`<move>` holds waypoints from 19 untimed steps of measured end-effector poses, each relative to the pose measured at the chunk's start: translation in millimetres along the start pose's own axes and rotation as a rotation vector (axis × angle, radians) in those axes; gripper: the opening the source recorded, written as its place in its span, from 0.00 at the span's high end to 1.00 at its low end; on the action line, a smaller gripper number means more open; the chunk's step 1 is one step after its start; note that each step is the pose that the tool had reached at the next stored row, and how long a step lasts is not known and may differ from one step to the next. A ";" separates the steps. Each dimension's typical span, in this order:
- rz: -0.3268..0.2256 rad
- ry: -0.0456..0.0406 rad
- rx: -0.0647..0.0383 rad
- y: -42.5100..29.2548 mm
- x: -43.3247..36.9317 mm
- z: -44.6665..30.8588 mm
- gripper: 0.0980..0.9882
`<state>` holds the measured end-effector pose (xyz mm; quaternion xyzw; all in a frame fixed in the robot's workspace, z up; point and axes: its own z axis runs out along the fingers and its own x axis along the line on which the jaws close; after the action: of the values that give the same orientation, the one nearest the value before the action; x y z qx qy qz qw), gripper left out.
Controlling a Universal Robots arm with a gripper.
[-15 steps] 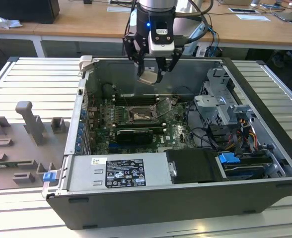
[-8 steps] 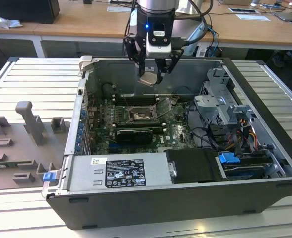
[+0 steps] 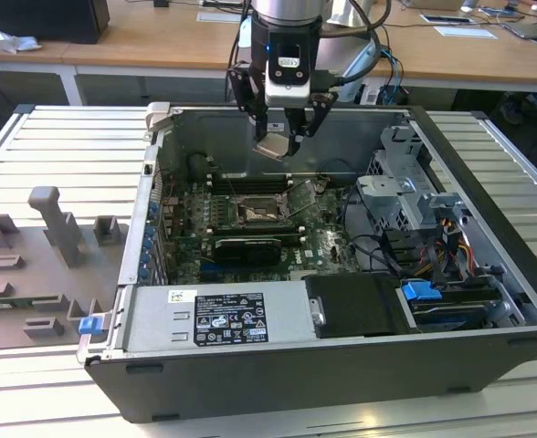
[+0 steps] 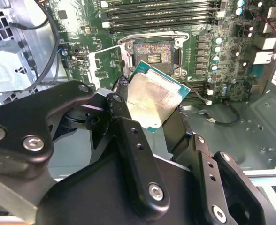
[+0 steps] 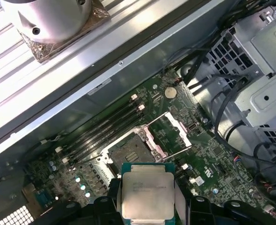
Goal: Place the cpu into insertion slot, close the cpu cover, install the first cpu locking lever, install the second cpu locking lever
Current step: 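Place the cpu into insertion slot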
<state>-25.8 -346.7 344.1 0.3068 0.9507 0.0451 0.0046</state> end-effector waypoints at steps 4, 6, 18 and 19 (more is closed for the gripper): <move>0.049 -0.0043 -0.001 0.0 0.0 0.1 0.50; 0.064 -0.0057 -0.001 0.0 0.0 0.1 0.50; 0.162 -0.0144 -0.003 -0.2 0.0 1.9 0.50; 0.162 -0.0143 -0.003 -0.3 0.0 3.1 0.50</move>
<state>-25.8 -346.7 341.0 0.3830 0.9226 0.0446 0.0082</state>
